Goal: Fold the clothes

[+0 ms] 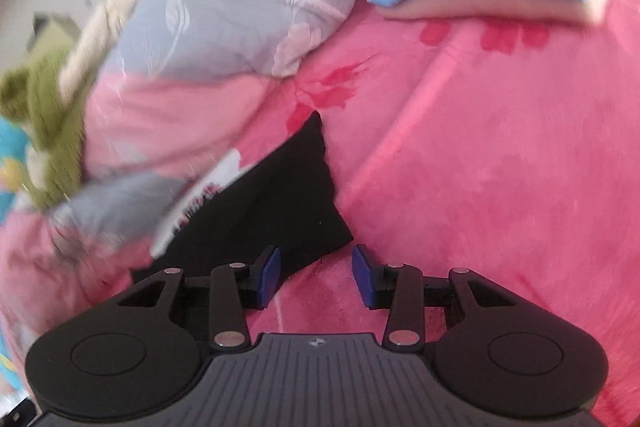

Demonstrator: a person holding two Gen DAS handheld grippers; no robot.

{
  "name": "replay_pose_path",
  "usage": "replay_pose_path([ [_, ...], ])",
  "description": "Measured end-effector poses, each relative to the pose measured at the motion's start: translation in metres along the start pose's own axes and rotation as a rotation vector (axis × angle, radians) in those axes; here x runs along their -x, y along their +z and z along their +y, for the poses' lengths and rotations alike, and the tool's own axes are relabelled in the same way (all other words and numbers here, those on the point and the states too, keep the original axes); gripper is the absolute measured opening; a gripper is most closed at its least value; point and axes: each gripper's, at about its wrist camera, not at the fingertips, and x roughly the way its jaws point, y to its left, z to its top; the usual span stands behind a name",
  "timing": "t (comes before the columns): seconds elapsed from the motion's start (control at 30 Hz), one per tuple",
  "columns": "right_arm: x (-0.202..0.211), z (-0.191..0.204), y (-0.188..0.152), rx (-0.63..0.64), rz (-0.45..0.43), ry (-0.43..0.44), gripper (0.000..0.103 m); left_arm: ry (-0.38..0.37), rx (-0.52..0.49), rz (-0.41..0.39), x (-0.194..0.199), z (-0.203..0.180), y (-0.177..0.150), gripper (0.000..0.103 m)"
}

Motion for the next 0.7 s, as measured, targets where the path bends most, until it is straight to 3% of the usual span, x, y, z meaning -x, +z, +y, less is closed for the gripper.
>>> replay_pose_path([
  [0.1,0.002,-0.002,0.001,-0.015,-0.010,0.025,0.042,-0.073,-0.057,0.075,-0.058,-0.047,0.025,0.049],
  [0.33,-0.001,0.003,0.000,0.064,-0.039,-0.001,0.043,-0.193,-0.076,0.189,-0.166,-0.142,0.040,0.049],
  [0.53,-0.010,0.012,-0.006,0.160,-0.045,0.029,0.032,-0.187,-0.182,0.222,-0.217,-0.193,0.046,0.049],
  [0.6,-0.013,0.008,-0.007,0.148,-0.038,0.061,0.019,-0.171,-0.242,0.233,-0.230,-0.210,0.046,0.049],
  [0.7,-0.015,0.001,-0.007,0.123,-0.033,0.093,0.017,-0.137,-0.306,0.271,-0.248,-0.232,0.044,0.048],
])
